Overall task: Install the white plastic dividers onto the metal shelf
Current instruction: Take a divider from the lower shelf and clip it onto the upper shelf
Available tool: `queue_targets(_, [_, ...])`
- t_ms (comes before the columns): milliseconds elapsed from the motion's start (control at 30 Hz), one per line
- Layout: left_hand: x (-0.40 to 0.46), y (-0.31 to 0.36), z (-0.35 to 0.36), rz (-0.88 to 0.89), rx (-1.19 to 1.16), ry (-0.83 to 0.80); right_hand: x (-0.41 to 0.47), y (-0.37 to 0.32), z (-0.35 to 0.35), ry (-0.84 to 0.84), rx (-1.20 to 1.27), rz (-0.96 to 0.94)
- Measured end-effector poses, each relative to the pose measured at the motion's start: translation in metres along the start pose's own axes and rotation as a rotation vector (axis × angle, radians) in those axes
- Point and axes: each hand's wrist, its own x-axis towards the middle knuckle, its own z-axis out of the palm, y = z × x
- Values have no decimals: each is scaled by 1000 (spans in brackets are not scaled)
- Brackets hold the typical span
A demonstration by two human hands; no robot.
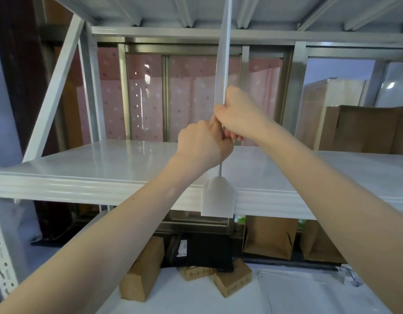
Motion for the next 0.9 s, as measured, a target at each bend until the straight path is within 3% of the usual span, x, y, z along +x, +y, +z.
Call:
queue_targets(267, [-4, -4, 5, -28, -19, -70, -2, -3, 3, -55, 51, 3])
queue_targets(500, [-6, -12, 14, 94, -18, -66, -2, -1, 6, -43, 57, 1])
queue_targets(567, [-7, -18, 17, 224, 0, 45, 1, -2, 9, -41, 60, -11])
queue_targets(633, [-12, -21, 13, 304, 3, 14, 3, -3, 11, -49, 58, -12])
queue_targets(900, [-15, -14, 15, 396, 144, 78, 1, 6, 11, -52, 160, 15])
